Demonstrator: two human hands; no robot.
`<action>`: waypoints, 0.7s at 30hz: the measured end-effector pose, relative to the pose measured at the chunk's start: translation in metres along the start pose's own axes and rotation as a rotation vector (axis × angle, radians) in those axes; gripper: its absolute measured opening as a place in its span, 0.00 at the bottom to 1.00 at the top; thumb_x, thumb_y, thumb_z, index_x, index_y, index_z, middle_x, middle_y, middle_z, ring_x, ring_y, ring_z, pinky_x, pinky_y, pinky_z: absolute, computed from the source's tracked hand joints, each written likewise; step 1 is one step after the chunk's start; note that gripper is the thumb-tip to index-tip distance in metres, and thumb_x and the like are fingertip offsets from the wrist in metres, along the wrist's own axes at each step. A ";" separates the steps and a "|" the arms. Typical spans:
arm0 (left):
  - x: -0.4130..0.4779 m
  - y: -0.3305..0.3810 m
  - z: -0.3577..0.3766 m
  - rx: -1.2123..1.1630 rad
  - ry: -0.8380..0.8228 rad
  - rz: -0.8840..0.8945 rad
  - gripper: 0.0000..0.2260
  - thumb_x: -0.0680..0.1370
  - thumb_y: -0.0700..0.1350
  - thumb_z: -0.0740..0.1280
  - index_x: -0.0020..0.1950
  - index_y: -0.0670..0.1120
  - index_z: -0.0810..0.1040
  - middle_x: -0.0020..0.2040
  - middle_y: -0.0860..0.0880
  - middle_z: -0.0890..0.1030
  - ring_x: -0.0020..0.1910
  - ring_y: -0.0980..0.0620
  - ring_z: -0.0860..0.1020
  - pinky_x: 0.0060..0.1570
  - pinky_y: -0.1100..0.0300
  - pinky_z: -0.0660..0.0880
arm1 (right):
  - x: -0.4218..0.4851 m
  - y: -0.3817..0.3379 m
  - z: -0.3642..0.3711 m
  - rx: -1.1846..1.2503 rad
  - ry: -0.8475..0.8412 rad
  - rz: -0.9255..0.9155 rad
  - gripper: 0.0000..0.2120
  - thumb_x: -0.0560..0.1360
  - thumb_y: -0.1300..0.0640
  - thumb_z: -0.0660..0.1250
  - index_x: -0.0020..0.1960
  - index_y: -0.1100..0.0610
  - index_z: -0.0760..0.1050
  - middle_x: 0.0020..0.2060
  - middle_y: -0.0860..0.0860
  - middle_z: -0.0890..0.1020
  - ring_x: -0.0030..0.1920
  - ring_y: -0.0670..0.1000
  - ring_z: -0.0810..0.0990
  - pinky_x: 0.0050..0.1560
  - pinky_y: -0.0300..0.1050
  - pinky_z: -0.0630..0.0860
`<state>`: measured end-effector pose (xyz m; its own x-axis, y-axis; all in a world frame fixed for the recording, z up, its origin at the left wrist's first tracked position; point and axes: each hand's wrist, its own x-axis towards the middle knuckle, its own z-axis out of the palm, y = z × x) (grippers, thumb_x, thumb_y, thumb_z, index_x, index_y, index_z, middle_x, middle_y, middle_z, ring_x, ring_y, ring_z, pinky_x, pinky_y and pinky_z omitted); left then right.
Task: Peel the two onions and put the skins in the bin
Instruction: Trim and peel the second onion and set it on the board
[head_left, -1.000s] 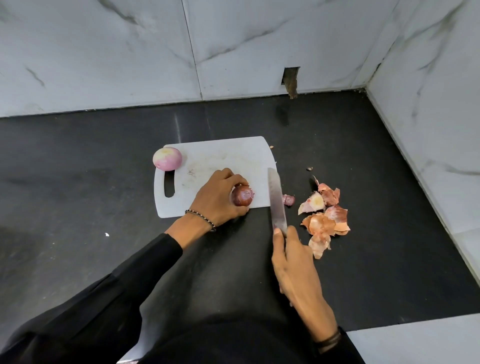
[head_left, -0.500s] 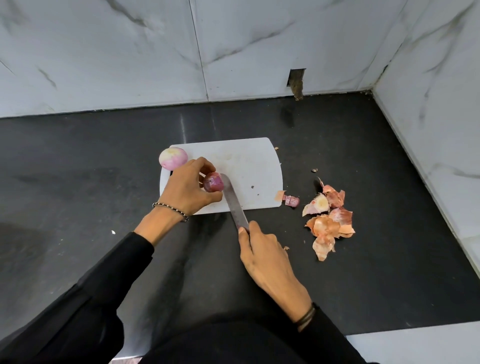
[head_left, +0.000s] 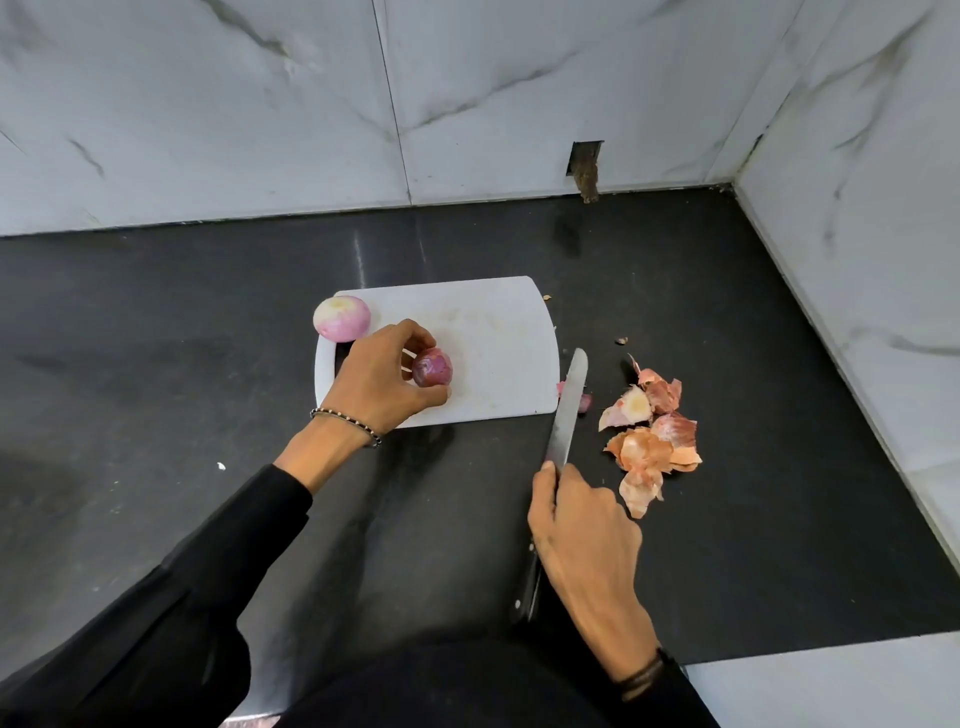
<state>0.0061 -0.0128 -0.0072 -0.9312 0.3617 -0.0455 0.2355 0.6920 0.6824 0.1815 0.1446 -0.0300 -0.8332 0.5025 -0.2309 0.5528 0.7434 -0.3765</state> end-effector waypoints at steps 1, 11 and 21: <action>0.000 0.001 0.000 -0.001 -0.003 0.002 0.20 0.66 0.43 0.79 0.54 0.47 0.77 0.50 0.51 0.79 0.44 0.54 0.79 0.41 0.68 0.77 | 0.000 -0.002 -0.001 -0.007 -0.002 -0.030 0.20 0.86 0.46 0.48 0.52 0.54 0.75 0.43 0.53 0.84 0.47 0.59 0.84 0.42 0.51 0.73; 0.003 0.007 0.006 -0.011 -0.043 0.006 0.20 0.66 0.45 0.80 0.54 0.48 0.77 0.50 0.52 0.79 0.44 0.54 0.80 0.42 0.67 0.78 | 0.006 -0.011 -0.003 -0.111 -0.107 -0.185 0.20 0.87 0.46 0.47 0.58 0.53 0.75 0.48 0.53 0.84 0.51 0.58 0.83 0.40 0.50 0.65; 0.005 0.014 0.031 -0.034 -0.188 0.090 0.23 0.67 0.48 0.80 0.59 0.49 0.76 0.54 0.54 0.78 0.48 0.55 0.79 0.48 0.68 0.76 | 0.010 0.024 -0.018 -0.001 0.076 0.076 0.17 0.86 0.47 0.50 0.49 0.56 0.72 0.41 0.51 0.76 0.45 0.58 0.82 0.40 0.48 0.70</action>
<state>0.0130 0.0181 -0.0205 -0.8378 0.5335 -0.1159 0.3033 0.6313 0.7138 0.1873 0.1753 -0.0256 -0.7850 0.5895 -0.1903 0.6145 0.7023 -0.3593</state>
